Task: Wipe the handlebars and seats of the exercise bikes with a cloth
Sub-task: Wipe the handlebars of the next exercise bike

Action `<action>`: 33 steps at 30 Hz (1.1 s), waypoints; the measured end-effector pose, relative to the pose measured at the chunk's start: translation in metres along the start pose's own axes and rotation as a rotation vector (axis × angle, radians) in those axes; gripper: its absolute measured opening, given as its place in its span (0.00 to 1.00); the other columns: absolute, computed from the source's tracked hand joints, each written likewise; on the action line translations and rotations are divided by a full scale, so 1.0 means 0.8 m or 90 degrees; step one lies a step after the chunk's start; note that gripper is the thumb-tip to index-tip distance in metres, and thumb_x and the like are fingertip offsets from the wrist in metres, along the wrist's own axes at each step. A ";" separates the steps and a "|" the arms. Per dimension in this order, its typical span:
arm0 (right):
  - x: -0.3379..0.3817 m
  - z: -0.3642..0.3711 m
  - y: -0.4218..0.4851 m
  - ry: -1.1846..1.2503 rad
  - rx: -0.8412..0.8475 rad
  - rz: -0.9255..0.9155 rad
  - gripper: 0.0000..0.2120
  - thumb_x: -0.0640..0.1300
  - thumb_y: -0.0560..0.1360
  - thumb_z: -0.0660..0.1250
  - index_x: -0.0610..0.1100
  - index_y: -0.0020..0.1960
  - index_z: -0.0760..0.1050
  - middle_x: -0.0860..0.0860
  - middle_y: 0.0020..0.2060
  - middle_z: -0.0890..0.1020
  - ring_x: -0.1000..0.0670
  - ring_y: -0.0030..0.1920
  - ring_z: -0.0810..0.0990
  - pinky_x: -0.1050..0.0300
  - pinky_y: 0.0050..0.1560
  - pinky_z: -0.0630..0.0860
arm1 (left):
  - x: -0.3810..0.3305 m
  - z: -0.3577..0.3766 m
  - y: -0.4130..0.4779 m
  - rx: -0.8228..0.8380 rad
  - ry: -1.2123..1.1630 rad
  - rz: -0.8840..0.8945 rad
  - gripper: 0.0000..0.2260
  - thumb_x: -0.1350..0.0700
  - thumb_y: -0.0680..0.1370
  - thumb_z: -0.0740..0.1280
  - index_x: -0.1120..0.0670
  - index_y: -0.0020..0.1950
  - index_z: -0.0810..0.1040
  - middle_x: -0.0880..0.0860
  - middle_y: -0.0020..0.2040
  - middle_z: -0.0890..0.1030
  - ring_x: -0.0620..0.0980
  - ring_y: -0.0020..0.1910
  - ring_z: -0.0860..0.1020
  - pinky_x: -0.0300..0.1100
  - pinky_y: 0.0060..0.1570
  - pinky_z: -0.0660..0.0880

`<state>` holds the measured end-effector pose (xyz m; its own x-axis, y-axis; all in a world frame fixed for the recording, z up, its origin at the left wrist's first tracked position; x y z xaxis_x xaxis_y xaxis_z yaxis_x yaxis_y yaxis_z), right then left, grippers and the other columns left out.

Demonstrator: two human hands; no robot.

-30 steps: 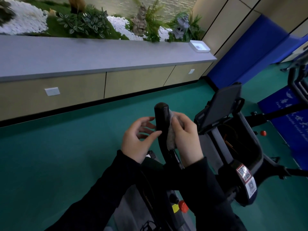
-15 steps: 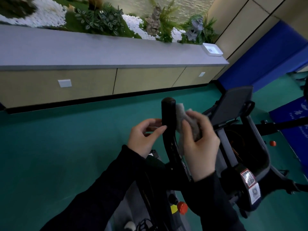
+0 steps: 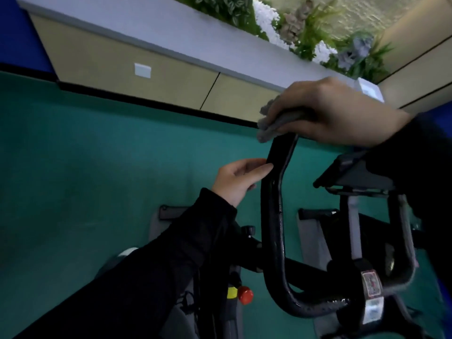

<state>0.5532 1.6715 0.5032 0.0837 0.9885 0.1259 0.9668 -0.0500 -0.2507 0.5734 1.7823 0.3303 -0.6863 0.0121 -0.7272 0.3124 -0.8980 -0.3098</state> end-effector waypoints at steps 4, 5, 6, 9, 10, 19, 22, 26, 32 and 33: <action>0.004 0.002 0.032 0.030 0.237 0.003 0.06 0.44 0.74 0.71 0.48 0.50 0.82 0.59 0.46 0.84 0.62 0.47 0.81 0.68 0.49 0.75 | 0.006 0.000 -0.001 -0.006 -0.027 -0.019 0.05 0.59 0.73 0.71 0.49 0.41 0.83 0.44 0.40 0.83 0.44 0.43 0.77 0.36 0.41 0.69; 0.006 0.006 0.038 0.033 0.281 0.000 0.05 0.44 0.73 0.71 0.48 0.50 0.82 0.59 0.45 0.85 0.62 0.46 0.81 0.67 0.48 0.75 | 0.007 -0.001 -0.001 -0.007 -0.038 -0.026 0.04 0.59 0.72 0.72 0.50 0.41 0.83 0.44 0.40 0.83 0.44 0.44 0.77 0.37 0.42 0.68; 0.006 0.009 0.043 0.032 0.311 -0.007 0.05 0.43 0.73 0.72 0.48 0.49 0.82 0.58 0.44 0.85 0.63 0.46 0.80 0.67 0.48 0.75 | 0.009 -0.002 -0.002 -0.005 -0.049 -0.034 0.03 0.58 0.72 0.72 0.50 0.41 0.83 0.45 0.39 0.83 0.44 0.44 0.77 0.38 0.43 0.68; -0.001 0.003 0.056 0.023 0.361 0.005 0.06 0.44 0.73 0.72 0.50 0.49 0.83 0.58 0.44 0.85 0.62 0.45 0.81 0.65 0.47 0.75 | 0.014 -0.006 -0.002 0.010 -0.080 -0.049 0.04 0.54 0.67 0.73 0.49 0.41 0.84 0.46 0.42 0.84 0.43 0.44 0.80 0.40 0.47 0.69; -0.004 0.000 0.060 0.025 0.366 0.016 0.06 0.44 0.73 0.72 0.50 0.49 0.83 0.58 0.44 0.85 0.61 0.45 0.81 0.64 0.46 0.75 | 0.015 -0.007 -0.002 0.013 -0.085 -0.050 0.04 0.54 0.68 0.73 0.49 0.41 0.84 0.46 0.42 0.84 0.43 0.44 0.80 0.40 0.48 0.69; -0.005 0.011 0.076 0.024 0.433 0.021 0.04 0.43 0.72 0.73 0.52 0.44 0.83 0.61 0.36 0.83 0.64 0.39 0.80 0.74 0.38 0.71 | 0.016 -0.006 0.004 0.014 -0.115 -0.073 0.04 0.58 0.69 0.72 0.52 0.42 0.82 0.47 0.40 0.83 0.42 0.41 0.79 0.39 0.45 0.69; -0.009 0.004 0.071 0.056 0.379 0.055 0.04 0.42 0.72 0.72 0.51 0.44 0.82 0.61 0.36 0.83 0.64 0.38 0.80 0.74 0.36 0.71 | 0.013 -0.007 0.004 0.025 -0.106 -0.079 0.04 0.59 0.71 0.71 0.53 0.45 0.82 0.48 0.41 0.83 0.43 0.42 0.79 0.38 0.44 0.69; 0.006 0.017 0.053 -0.031 0.319 -0.009 0.06 0.40 0.72 0.71 0.50 0.46 0.83 0.58 0.40 0.84 0.62 0.41 0.80 0.67 0.44 0.74 | 0.011 -0.007 0.007 0.008 -0.096 -0.091 0.03 0.60 0.72 0.70 0.55 0.44 0.81 0.51 0.41 0.81 0.45 0.41 0.78 0.38 0.43 0.69; 0.014 0.023 -0.014 0.024 -0.167 0.035 0.06 0.40 0.76 0.68 0.39 0.49 0.83 0.47 0.48 0.83 0.48 0.53 0.80 0.54 0.55 0.76 | 0.002 -0.009 0.010 0.034 -0.043 -0.081 0.03 0.58 0.70 0.71 0.52 0.43 0.82 0.46 0.38 0.83 0.42 0.40 0.80 0.34 0.40 0.72; 0.019 0.034 -0.028 0.026 -0.266 0.073 0.06 0.38 0.77 0.68 0.38 0.49 0.82 0.46 0.49 0.82 0.48 0.53 0.79 0.54 0.56 0.75 | 0.001 -0.009 0.011 0.032 -0.039 -0.082 0.03 0.58 0.71 0.71 0.52 0.42 0.82 0.46 0.37 0.83 0.42 0.39 0.80 0.34 0.39 0.71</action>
<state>0.5261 1.6913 0.4849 0.1970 0.9673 0.1599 0.9648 -0.2203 0.1437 0.5806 1.7774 0.3224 -0.7576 0.1037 -0.6445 0.1865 -0.9117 -0.3660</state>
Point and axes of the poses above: each hand's wrist, its own y-axis towards the middle knuckle, its own z-axis out of the palm, x = y × z, the point moved 2 cm from there along y, towards the middle knuckle
